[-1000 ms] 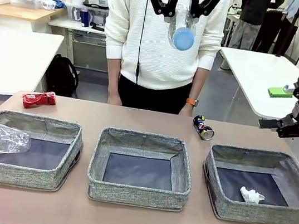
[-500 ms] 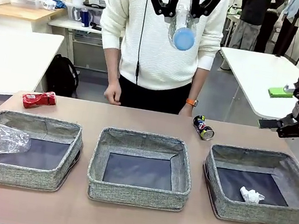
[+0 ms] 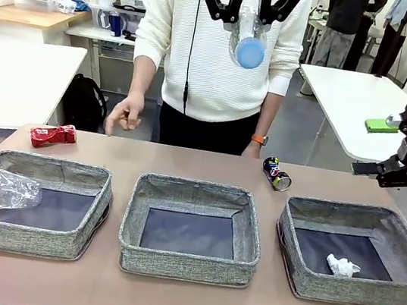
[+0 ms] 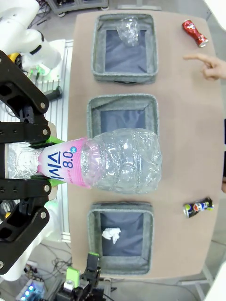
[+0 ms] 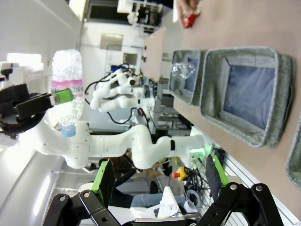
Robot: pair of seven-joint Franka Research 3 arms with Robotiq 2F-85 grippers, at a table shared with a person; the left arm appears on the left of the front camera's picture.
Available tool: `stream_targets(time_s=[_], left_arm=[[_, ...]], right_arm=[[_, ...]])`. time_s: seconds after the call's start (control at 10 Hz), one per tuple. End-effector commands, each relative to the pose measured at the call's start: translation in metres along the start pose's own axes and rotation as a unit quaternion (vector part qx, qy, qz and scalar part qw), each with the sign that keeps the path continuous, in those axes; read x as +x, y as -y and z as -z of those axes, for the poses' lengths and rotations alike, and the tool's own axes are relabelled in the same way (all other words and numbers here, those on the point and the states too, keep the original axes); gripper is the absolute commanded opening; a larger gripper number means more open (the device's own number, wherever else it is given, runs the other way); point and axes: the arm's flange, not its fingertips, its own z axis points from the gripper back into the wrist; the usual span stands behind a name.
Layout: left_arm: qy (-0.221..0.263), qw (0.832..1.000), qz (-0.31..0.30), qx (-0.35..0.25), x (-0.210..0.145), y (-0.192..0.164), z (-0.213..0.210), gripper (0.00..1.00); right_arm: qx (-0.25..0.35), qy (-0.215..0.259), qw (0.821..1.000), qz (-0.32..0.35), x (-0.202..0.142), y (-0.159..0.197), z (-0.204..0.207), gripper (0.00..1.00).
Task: Sort the waste into the appropriate baskets.
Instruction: Place the picked waste into the Fabric basket indicated by the person.
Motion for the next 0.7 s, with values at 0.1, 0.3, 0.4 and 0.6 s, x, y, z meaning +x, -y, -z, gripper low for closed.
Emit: stream_targets(time_s=[0.1, 0.3, 0.4, 0.6], left_arm=[[0.001, 1.0, 0.001, -0.003, -0.0023, -0.0058, -0.0001, 0.22], [0.001, 1.0, 0.001, -0.003, -0.0023, -0.0058, -0.0001, 0.22], [0.001, 1.0, 0.001, -0.003, -0.0023, -0.0058, -0.0001, 0.22], [0.001, 1.0, 0.001, -0.003, -0.0023, -0.0058, -0.0001, 0.22]], right_arm=[[0.01, 0.003, 1.0, -0.006, 0.0008, -0.0016, 0.0007, 1.0], [0.01, 0.003, 1.0, -0.006, 0.0008, -0.0016, 0.0007, 1.0], [0.01, 0.003, 1.0, -0.006, 0.0008, -0.0016, 0.0007, 1.0], [0.01, 0.003, 1.0, -0.006, 0.0008, -0.0016, 0.0007, 1.0]])
